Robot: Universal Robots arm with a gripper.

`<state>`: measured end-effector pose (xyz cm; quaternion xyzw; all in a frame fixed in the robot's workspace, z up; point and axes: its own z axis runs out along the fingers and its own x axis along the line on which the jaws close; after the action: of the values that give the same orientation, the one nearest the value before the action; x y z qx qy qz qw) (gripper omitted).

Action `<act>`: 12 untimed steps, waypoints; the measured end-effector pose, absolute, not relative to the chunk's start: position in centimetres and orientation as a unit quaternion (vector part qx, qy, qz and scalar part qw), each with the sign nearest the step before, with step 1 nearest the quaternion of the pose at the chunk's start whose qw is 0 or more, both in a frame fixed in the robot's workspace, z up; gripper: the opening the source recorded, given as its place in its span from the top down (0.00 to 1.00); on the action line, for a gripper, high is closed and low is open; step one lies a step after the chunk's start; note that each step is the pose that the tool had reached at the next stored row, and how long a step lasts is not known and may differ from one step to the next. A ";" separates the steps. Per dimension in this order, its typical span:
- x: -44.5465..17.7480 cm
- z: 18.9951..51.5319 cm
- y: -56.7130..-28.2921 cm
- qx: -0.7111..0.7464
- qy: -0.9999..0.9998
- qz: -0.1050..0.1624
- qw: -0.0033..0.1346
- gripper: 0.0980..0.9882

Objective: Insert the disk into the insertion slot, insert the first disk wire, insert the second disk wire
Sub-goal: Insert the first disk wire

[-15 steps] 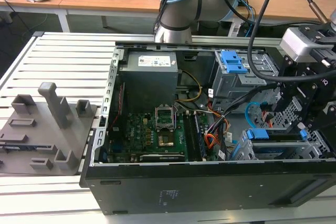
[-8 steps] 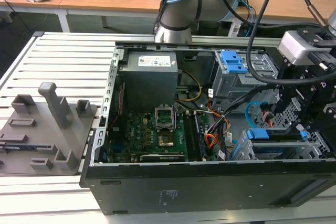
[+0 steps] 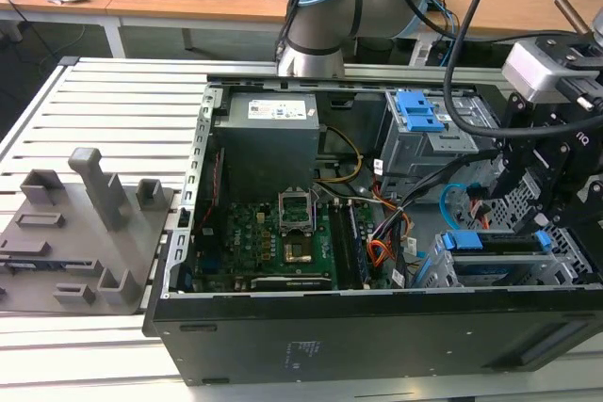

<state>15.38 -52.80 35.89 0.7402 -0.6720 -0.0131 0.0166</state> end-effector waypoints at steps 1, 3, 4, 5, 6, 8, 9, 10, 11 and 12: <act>15.4 35.9 -52.7 0.740 -0.672 -0.013 0.017 0.50; 15.4 36.0 -52.1 0.740 -0.672 -0.013 0.017 0.50; 15.4 36.0 -51.8 0.740 -0.672 -0.012 0.017 0.50; 15.4 36.0 -51.4 0.740 -0.672 -0.012 0.017 0.50; 15.3 36.1 -50.7 0.740 -0.672 -0.012 0.018 0.50; 15.1 36.0 -50.3 0.740 -0.672 -0.012 0.018 0.50; 15.0 35.8 -50.3 0.740 -0.672 -0.012 0.018 0.50; 14.7 35.4 -50.3 0.740 -0.672 -0.011 0.018 0.50; 14.7 35.3 -50.3 0.740 -0.672 -0.010 0.019 0.50; 14.7 35.3 -50.3 0.740 -0.672 -0.010 0.019 0.50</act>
<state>14.74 -50.30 35.29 0.7401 -0.6721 -0.0104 0.0194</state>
